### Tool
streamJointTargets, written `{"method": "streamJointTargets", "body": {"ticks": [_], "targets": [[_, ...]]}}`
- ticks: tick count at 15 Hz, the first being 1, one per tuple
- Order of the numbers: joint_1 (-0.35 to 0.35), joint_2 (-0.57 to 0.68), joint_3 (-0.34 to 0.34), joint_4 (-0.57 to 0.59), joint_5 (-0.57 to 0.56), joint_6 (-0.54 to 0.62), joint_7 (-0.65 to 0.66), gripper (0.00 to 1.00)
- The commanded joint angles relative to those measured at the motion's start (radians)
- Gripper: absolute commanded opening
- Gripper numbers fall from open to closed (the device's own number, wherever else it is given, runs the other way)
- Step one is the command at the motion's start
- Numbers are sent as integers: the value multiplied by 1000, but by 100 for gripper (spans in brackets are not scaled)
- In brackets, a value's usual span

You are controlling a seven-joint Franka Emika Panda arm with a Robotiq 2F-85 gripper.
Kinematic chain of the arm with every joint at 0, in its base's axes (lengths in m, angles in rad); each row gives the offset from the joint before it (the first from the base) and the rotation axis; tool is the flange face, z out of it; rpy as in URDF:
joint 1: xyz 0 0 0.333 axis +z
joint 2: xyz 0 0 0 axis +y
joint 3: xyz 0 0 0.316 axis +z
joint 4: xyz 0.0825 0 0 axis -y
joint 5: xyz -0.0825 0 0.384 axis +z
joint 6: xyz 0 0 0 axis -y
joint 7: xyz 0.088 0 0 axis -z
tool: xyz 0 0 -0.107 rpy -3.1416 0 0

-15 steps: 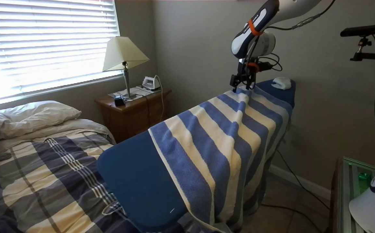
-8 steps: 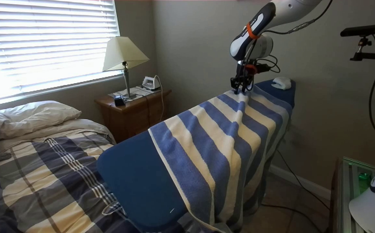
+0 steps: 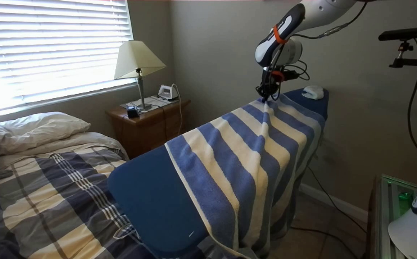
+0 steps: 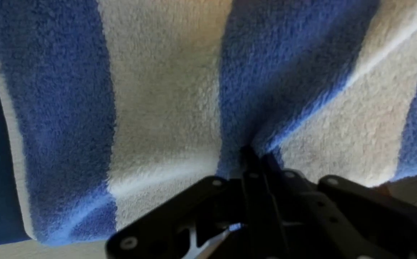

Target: Stretch out the towel on the ironing board

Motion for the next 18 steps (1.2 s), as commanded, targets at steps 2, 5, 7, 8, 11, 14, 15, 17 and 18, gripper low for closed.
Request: {"method": "streamJointTargets", "body": {"ticks": [2,5,7,8,11,14,15,17,18], "targets": [[-45,57,39,110,39,60,-62,1],[-61,79,67,185,43,50,-106,1],[-67,108,81,253,42,47,-129,1],[-68,135,80,303,35,43,-129,1],[-87,183,101,408,48,22,-145,1],[-97,241,102,509,36,37,-150,2],[-102,256,106,543,38,27,-149,1],[-107,296,109,618,26,23,-150,2],[-107,316,112,654,25,28,-153,2]]}}
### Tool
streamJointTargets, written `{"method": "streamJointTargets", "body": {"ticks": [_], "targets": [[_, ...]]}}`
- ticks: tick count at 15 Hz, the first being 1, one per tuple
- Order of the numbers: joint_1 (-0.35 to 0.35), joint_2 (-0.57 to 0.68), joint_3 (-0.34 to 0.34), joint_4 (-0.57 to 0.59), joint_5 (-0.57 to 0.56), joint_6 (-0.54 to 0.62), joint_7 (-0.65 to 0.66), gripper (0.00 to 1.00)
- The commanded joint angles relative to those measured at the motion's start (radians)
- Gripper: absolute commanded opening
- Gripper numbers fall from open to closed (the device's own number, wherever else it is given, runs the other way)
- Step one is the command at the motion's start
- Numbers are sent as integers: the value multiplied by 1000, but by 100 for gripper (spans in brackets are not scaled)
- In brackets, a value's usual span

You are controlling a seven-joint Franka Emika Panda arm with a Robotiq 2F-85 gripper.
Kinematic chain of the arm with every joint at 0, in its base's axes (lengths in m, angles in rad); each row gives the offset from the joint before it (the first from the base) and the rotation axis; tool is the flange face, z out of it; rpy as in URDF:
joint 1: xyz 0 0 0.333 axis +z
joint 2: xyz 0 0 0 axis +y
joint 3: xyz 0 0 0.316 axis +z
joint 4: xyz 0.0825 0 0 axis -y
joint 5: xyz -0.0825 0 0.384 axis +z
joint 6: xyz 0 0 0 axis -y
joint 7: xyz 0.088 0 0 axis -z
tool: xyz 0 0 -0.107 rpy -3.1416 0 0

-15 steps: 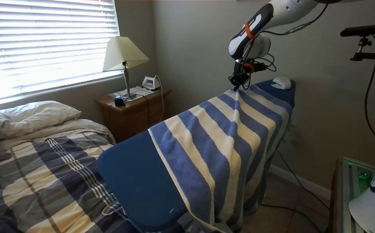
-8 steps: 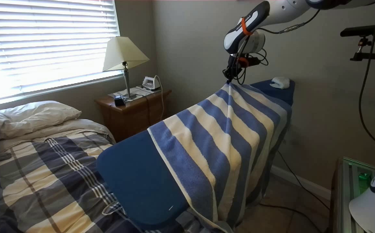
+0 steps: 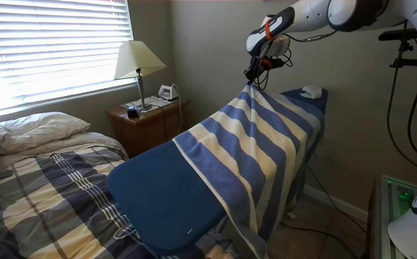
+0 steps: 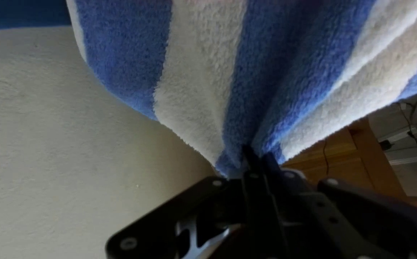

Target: Stretch out the towel on the ironing board

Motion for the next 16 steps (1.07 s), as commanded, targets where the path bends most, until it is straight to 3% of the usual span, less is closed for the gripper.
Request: {"method": "streamJointTargets", "body": {"ticks": [1,4,5,8,14,16], "targets": [[-30,123,24,234,11,3,-30,2],[-32,169,60,339,34,-52,-12,1],[-9,90,30,176,3,-17,-4,4],[-12,122,45,244,6,-53,-3,4],[-16,138,47,268,8,-59,-3,3],[-8,192,52,341,15,-34,16,2]]}}
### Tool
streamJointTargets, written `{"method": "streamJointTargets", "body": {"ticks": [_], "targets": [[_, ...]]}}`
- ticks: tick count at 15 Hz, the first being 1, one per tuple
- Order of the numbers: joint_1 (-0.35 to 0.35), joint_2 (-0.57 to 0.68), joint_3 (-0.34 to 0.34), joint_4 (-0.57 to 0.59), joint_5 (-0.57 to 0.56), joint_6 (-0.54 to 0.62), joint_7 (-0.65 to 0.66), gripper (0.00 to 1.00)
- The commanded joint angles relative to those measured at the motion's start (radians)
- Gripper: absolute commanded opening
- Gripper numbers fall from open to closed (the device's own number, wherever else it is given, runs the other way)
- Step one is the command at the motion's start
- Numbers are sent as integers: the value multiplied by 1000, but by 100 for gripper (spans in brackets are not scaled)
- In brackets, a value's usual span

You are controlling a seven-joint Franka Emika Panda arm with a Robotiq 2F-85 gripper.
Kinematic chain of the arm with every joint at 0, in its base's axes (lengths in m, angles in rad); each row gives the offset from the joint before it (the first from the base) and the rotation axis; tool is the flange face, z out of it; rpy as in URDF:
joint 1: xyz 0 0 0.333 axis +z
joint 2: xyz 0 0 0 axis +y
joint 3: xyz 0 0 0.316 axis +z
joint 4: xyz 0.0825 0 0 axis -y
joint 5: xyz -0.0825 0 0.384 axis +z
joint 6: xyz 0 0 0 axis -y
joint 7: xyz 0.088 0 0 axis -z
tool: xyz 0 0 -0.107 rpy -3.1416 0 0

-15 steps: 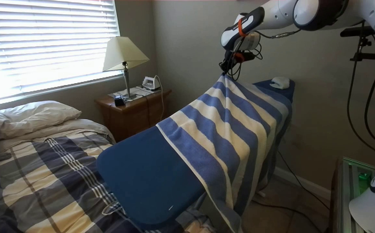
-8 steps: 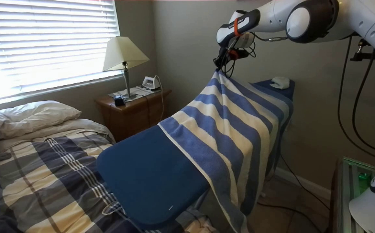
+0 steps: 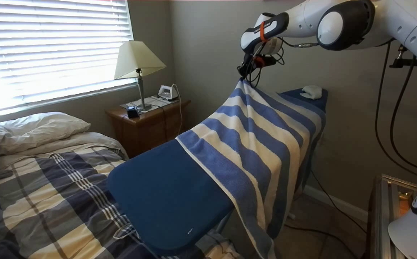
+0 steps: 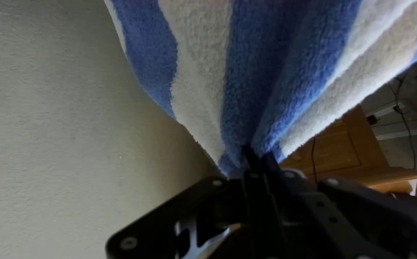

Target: Stretch out the towel on the ironing board

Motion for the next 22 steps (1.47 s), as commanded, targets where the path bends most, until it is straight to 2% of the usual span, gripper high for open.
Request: {"method": "streamJointTargets", "body": {"ticks": [1,4,9,13,16,17,19,21,22], "targets": [[10,93,8,139,7,34,23,2],[23,159,32,235,15,39,14,2],[50,267,13,392,-8,51,36,1],[39,310,-7,446,-26,40,73,1],[22,352,16,503,-12,46,51,1],[23,359,11,515,-17,22,58,29],[28,371,6,535,-24,-6,68,37],[39,368,-13,544,-41,-46,96,51],[46,311,-20,446,-48,-15,107,57]]}}
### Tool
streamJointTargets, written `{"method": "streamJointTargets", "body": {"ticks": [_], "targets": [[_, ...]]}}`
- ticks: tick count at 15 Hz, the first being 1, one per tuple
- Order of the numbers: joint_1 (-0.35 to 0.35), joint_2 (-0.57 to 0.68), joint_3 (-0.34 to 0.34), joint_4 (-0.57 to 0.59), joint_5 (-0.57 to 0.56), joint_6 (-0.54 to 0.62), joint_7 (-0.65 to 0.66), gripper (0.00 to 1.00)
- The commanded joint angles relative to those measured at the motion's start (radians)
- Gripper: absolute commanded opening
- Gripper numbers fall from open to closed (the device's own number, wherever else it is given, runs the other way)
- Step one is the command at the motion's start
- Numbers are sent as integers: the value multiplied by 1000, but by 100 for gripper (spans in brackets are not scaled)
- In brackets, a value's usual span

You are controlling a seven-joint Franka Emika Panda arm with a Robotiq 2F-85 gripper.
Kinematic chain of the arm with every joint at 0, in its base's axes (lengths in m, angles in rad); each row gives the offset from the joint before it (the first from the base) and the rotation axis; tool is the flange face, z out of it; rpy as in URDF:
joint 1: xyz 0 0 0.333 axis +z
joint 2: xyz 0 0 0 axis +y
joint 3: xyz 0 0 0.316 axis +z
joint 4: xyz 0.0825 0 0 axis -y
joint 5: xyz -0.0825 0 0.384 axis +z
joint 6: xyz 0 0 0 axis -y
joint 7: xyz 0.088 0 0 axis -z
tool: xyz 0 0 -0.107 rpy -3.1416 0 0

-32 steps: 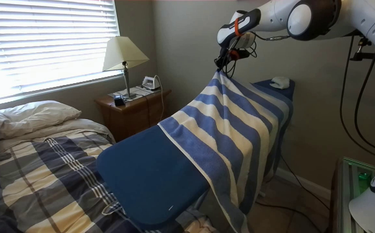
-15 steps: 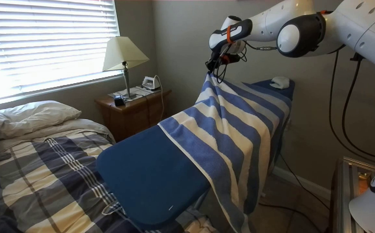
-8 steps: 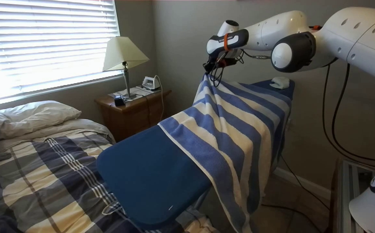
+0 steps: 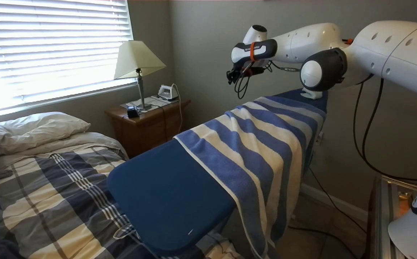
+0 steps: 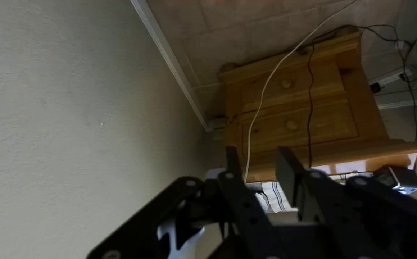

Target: Stretch out the towel on the ironing board

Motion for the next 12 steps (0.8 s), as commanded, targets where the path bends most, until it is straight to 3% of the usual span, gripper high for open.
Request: {"method": "streamJointTargets", "body": {"ticks": [1,3,6,12], "targets": [[19,-30,-42,-22,-54,-41,86,65],[29,-63,-77,-45,-81,-136,156,77],[5,-99,-68,-56,-77,-321,167,99],[-128,-154,-5,-36,-10,-574,118,100]]}}
